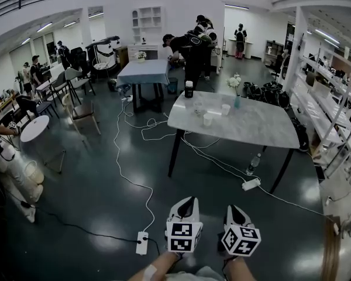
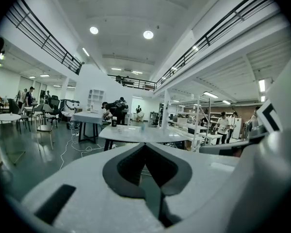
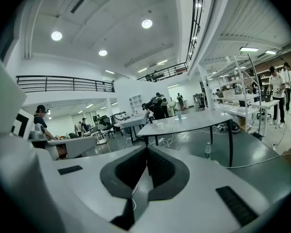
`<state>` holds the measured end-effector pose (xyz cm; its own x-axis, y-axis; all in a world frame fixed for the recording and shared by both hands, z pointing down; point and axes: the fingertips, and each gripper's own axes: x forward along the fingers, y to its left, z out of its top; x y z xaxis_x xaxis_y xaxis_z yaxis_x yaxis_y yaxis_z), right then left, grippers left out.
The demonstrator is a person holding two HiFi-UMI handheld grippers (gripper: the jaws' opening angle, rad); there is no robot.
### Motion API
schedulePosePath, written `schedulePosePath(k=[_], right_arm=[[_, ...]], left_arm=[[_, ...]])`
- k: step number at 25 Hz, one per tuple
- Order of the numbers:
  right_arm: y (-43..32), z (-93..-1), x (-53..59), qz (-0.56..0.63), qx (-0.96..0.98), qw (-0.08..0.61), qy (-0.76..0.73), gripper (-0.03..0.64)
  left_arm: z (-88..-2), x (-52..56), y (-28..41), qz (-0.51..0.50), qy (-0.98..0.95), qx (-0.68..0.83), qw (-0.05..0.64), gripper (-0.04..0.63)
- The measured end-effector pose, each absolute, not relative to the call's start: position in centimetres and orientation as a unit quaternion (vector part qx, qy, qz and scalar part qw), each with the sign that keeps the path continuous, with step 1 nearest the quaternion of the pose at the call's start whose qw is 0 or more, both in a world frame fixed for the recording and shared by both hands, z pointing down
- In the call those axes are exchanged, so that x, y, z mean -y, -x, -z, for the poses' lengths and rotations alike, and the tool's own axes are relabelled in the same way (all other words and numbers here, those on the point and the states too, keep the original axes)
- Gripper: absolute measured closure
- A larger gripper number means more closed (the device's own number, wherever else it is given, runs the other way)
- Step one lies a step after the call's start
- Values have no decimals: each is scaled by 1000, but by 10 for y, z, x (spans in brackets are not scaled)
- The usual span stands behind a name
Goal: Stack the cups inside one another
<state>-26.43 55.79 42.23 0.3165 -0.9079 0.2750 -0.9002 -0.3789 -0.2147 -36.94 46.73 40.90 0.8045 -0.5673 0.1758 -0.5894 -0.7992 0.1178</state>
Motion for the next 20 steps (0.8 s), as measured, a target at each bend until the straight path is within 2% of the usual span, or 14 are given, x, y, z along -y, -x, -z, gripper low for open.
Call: schedulePosePath(k=[9, 20], right_arm=[[243, -431, -534, 193, -555, 8, 809, 609], [173, -431, -481, 200, -571, 9, 796, 609]], left_arm=[[-413, -445, 354, -74, -945, 307, 87, 600], [-404, -394, 288, -74, -938, 328, 80, 600]])
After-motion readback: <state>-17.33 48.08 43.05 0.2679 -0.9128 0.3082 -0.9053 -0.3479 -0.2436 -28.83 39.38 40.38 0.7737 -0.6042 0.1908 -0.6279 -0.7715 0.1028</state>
